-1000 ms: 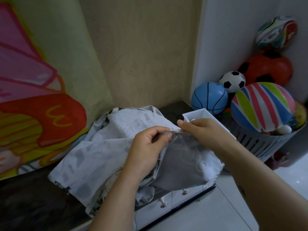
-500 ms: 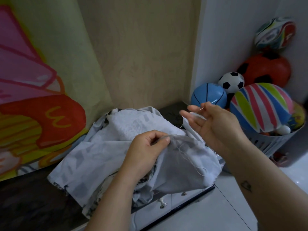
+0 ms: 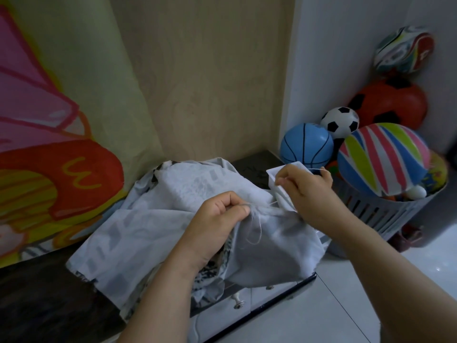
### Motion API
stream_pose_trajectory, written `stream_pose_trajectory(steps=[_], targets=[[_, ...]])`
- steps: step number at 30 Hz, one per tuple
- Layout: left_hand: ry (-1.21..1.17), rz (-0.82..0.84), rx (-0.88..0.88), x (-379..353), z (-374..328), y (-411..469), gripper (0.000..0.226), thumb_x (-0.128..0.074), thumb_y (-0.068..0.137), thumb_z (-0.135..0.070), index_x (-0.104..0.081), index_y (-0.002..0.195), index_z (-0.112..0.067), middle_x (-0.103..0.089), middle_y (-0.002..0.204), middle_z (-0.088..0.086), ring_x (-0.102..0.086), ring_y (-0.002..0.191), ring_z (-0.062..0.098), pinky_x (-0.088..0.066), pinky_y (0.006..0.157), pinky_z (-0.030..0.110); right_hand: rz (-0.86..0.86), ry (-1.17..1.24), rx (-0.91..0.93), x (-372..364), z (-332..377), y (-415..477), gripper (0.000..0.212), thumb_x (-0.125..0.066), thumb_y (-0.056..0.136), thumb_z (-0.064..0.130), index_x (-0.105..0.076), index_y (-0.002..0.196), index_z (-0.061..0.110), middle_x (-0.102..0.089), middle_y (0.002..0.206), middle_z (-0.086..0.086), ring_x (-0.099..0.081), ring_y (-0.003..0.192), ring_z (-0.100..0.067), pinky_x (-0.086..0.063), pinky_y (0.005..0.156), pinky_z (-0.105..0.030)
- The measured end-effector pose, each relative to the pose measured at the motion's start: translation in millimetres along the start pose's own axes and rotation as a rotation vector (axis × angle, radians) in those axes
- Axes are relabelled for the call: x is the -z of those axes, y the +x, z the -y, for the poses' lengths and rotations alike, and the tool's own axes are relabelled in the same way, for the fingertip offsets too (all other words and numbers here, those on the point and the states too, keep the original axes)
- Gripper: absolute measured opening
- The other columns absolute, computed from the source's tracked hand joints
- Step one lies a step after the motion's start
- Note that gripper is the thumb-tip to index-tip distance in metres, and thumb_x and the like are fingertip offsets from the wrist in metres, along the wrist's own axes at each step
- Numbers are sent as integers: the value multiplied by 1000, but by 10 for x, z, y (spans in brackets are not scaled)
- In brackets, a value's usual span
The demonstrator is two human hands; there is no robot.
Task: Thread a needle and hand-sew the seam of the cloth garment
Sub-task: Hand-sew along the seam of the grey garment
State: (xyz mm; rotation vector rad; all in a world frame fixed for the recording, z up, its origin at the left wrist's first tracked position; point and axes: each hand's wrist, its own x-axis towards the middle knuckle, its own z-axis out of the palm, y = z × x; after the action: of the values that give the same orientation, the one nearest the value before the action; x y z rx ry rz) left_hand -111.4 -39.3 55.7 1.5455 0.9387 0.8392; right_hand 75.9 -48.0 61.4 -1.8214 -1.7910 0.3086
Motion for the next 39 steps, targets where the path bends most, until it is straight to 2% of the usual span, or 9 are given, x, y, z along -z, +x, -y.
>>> stream_pose_trajectory(steps=[2,8,11,17,21,27,30,34,39], targets=[[1,-5,7,-6,2,5,38,-58,89,-9,-61,56,-28,-55,56,-12,-48,57,1,-39,62,19,-14,219,-144,38,13,20,15,-40,100,20,-54,102,15,-59,84,11,-61,84,-11,-47,86,-31],[-5,-12,41,-14,28,18,19,-59,74,-28,-62,56,-29,-58,61,-6,-49,66,13,-41,68,28,12,1595,-532,185,79,35,15,-39,100,13,-52,96,8,-43,53,1,-62,51,-8,-58,63,-29],[-4,-19,43,6,65,32,23,-61,80,-27,-63,57,-30,-59,61,-7,-51,65,10,-41,69,29,53,1330,-427,214,96,12,16,-39,100,14,-54,95,11,-35,55,3,-34,42,-5,-41,44,-18],[1,-19,22,9,65,53,15,-58,74,-30,-65,62,-26,-64,69,3,-57,75,19,-48,85,43,270,415,-168,188,173,-37,18,-48,97,29,-61,85,26,-50,63,11,-44,48,-1,-38,50,-19],[-8,-32,26,18,72,48,16,-61,78,-28,-66,62,-27,-67,74,6,-59,76,18,-48,80,38,371,281,-165,281,222,-89,20,-47,97,29,-64,88,25,-59,81,14,-55,74,-3,-41,62,-14],[-7,-48,20,47,84,50,34,-59,90,-12,-66,60,-27,-65,71,2,-57,71,13,-45,74,32,252,201,-200,300,231,-58,17,-43,98,24,-58,90,21,-59,77,1,-52,65,-10,-40,55,-20],[15,-46,14,53,77,40,20,-61,80,-26,-66,62,-28,-64,71,1,-56,72,12,-46,73,29,167,418,-261,295,181,-26,17,-45,98,23,-58,88,19,-51,65,1,-44,54,-9,-36,53,-20],[35,-51,34,57,90,30,31,-62,87,-19,-65,58,-30,-61,63,-8,-54,66,6,-41,71,28,101,1353,-461,332,145,0,17,-40,100,15,-55,97,8,-35,50,4,-58,60,-11,-48,63,-22],[41,-54,44,58,77,25,38,-58,90,-13,-64,57,-29,-58,58,-11,-51,59,2,-39,64,23,-66,1342,-472,224,132,40,16,-41,100,13,-55,101,6,-59,62,-2,-68,96,-23,-51,91,-36]])
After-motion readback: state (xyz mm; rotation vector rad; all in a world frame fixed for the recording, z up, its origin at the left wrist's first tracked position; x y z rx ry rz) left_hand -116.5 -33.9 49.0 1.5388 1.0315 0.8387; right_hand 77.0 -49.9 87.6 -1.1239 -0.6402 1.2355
